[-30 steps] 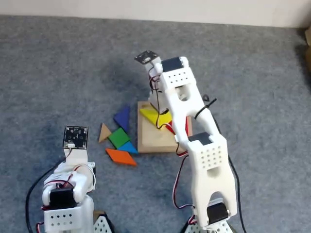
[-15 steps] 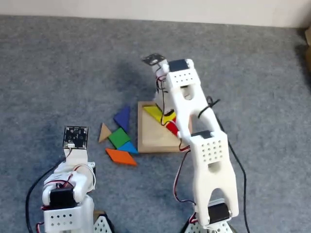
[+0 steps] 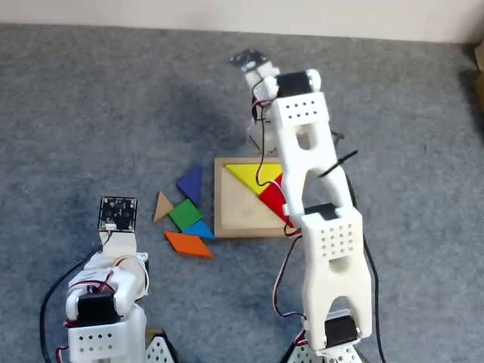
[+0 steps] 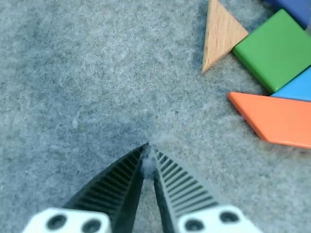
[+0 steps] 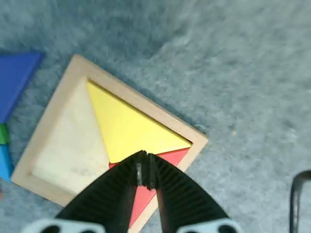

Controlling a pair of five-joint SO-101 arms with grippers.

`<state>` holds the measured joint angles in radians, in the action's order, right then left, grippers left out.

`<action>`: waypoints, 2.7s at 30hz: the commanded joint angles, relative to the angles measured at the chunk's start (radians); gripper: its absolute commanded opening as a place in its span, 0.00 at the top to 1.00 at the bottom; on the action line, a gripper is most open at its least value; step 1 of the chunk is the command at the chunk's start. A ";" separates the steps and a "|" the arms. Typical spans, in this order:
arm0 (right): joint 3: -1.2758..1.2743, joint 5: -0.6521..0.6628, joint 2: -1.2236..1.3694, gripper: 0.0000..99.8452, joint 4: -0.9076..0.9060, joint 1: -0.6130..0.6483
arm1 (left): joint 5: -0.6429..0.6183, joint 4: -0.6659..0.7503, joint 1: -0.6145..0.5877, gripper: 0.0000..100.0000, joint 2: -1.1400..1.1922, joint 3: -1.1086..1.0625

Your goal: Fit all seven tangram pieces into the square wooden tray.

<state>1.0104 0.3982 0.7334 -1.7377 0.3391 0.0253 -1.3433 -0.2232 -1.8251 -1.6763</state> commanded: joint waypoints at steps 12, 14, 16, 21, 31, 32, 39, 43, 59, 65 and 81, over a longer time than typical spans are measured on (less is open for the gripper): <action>-0.357 -0.278 -0.572 1.00 -0.024 -0.004 | 0.005 0.000 0.015 1.00 -0.012 -0.019; -0.423 -0.328 -0.654 1.00 -0.022 -0.022 | 0.005 0.000 0.015 1.00 -0.012 -0.019; -0.483 -0.390 -0.734 1.00 -0.022 -0.048 | 0.005 0.000 0.015 1.00 -0.012 -0.019; -0.684 -0.551 -0.908 1.00 -0.022 -0.145 | 0.005 0.000 0.015 1.00 -0.012 -0.019; -1.227 -0.597 -1.406 1.00 0.047 -0.168 | 0.005 0.000 0.015 1.00 -0.012 -0.019; -1.291 -0.597 -1.474 1.00 0.077 -0.170 | 0.005 0.000 0.015 1.00 -0.012 -0.019; -1.784 -0.601 -1.886 1.00 0.312 -0.251 | 0.005 0.000 0.015 1.00 -0.012 -0.019; -2.032 -0.597 -2.100 1.00 0.357 -0.291 | 0.005 0.000 0.015 1.00 -0.012 -0.019; -2.465 -0.545 -2.548 1.00 0.397 -0.403 | 0.005 0.000 0.015 1.00 -0.012 -0.019; -2.529 -0.545 -2.548 1.00 0.403 -0.404 | 0.005 0.000 0.015 1.00 -0.012 -0.019; -2.790 -0.551 -2.545 1.00 0.608 -0.401 | 0.005 0.000 0.015 1.00 -0.012 -0.019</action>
<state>-1.6732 -0.1603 -1.8105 -1.1577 -0.0537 0.0253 -1.3433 -0.2232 -1.8251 -1.6763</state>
